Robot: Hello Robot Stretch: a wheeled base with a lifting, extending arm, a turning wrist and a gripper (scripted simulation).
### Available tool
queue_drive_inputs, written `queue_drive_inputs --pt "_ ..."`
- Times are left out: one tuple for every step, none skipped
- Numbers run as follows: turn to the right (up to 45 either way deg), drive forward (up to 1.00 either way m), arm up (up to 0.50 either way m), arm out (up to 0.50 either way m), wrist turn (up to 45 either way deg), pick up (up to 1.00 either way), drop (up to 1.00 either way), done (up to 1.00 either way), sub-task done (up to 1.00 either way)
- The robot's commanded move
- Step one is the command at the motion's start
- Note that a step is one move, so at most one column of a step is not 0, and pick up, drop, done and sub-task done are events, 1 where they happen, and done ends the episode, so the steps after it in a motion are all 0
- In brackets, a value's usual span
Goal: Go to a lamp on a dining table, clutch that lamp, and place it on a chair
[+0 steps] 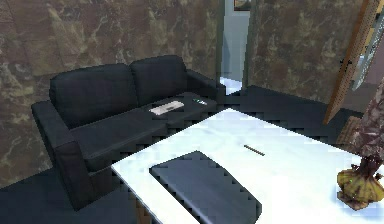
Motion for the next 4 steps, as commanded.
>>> queue_drive_inputs --pt "0.0 0.00 0.00 0.00 -45.0 0.00 0.00 0.00 0.00" --pt "0.0 0.00 0.00 0.00 -12.0 0.00 0.00 0.00 0.00" --pt "0.0 0.00 0.00 -0.32 0.0 0.00 0.00 0.00 0.00" --pt "-45.0 0.00 0.00 0.00 0.0 0.00 0.00 0.00 0.00"
